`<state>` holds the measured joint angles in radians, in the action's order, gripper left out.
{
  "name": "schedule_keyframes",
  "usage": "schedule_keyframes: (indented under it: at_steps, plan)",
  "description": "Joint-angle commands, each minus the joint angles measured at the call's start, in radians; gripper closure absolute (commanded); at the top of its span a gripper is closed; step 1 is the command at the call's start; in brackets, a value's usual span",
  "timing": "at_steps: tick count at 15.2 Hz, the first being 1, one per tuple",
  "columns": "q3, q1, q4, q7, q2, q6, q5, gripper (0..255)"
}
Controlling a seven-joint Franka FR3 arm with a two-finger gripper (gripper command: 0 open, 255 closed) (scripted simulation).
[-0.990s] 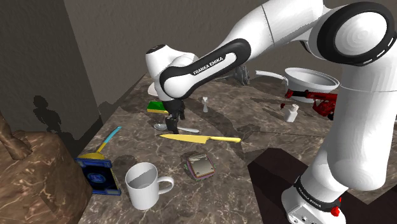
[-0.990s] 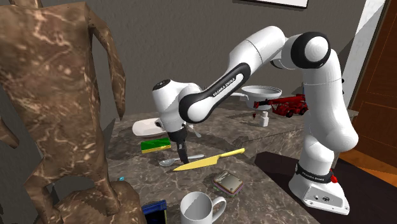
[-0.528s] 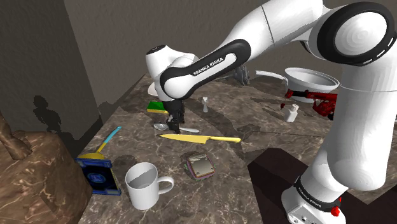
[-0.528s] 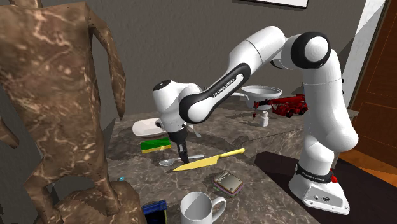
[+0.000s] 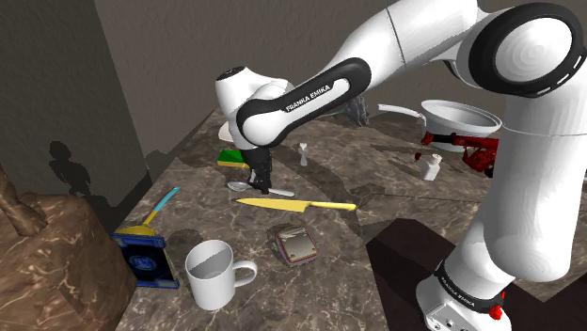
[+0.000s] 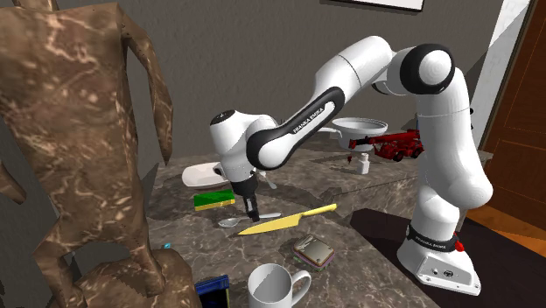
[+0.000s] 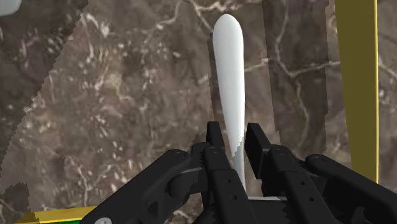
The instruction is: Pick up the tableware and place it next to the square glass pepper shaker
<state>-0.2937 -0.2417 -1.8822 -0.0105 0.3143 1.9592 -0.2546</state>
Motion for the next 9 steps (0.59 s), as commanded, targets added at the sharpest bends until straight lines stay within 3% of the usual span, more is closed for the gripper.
schedule_keyframes:
  at_steps: [1,9]
  plan:
    - [0.0,0.0,0.0,0.0,0.0,0.0,0.0,255]
    - [-0.007,0.003,0.047,0.024,-0.048,-0.09,0.022,255]
